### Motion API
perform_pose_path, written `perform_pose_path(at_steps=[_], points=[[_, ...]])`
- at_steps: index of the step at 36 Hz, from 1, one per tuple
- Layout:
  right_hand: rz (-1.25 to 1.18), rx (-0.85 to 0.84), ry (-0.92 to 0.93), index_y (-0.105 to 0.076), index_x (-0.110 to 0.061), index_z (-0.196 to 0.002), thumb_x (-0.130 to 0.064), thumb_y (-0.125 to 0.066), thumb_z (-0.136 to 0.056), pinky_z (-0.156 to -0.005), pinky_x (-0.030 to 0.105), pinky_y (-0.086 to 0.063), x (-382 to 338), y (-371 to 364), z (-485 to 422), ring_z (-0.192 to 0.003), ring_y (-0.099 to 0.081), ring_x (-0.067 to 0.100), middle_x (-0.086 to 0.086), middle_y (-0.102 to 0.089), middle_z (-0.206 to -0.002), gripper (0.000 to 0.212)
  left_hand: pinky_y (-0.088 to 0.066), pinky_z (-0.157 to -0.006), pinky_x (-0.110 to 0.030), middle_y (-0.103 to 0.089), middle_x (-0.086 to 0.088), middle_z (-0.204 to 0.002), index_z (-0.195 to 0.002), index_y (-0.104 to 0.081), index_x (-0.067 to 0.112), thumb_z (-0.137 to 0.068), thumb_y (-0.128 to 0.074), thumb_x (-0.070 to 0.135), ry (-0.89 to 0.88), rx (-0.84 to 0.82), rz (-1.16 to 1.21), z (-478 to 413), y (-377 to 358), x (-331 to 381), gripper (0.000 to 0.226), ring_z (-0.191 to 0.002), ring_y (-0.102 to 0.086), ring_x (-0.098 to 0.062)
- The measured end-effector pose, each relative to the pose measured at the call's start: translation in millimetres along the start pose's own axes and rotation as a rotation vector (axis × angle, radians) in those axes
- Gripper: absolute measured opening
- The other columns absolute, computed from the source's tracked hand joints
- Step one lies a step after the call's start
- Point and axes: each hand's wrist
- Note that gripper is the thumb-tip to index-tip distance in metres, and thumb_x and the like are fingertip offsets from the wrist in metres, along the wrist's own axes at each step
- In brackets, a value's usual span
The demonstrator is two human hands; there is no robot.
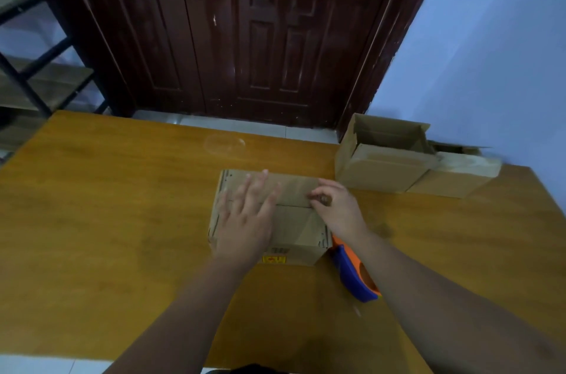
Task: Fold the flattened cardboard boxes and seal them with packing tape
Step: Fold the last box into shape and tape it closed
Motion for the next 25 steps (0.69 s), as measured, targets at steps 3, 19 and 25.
perform_pose_path(at_steps=[3,19,25], points=[[0.073,0.041,0.035,-0.069,-0.019,-0.105,-0.021,-0.06,-0.093,-0.102,0.019,-0.027,5.2,2.7,3.7,-0.126,-0.045,0.008,-0.003,-0.055,-0.134,0.015,-0.015,-0.116,-0.048,-0.026,-0.002,-0.156,-0.145,-0.037,0.024,-0.096,-0.048,0.039,-0.036,-0.278,0.088,-3.0,-5.7,5.8,0.053,-0.144,-0.023,-0.023],[0.72,-0.05,-0.33,-0.032,-0.034,-0.136,-0.086,-0.04,-0.07,-0.096,0.04,-0.036,80.3,-14.7,69.9,-0.12,-0.036,0.027,0.008,-0.034,-0.13,0.084,0.004,-0.117,-0.041,0.006,0.005,-0.161,-0.152,0.0,0.029,-0.065,0.012,0.084,-0.083,-0.524,0.078,-5.8,-17.9,2.2,0.104,-0.147,0.007,-0.016],[0.743,-0.144,-0.514,-0.012,-0.032,-0.142,-0.084,-0.049,-0.068,-0.094,0.039,-0.038,75.5,-32.6,89.9,-0.118,-0.044,0.028,0.012,-0.034,-0.128,0.098,0.004,-0.117,-0.039,0.003,0.005,-0.161,-0.152,0.0,0.03,-0.063,0.014,0.085,-0.071,-0.503,0.07,-6.0,-21.1,3.1,0.106,-0.147,0.006,-0.016]])
Point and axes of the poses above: each hand's wrist, its own z-axis away from the middle knuckle, its own y-axis out of the back of the hand, x = y × z
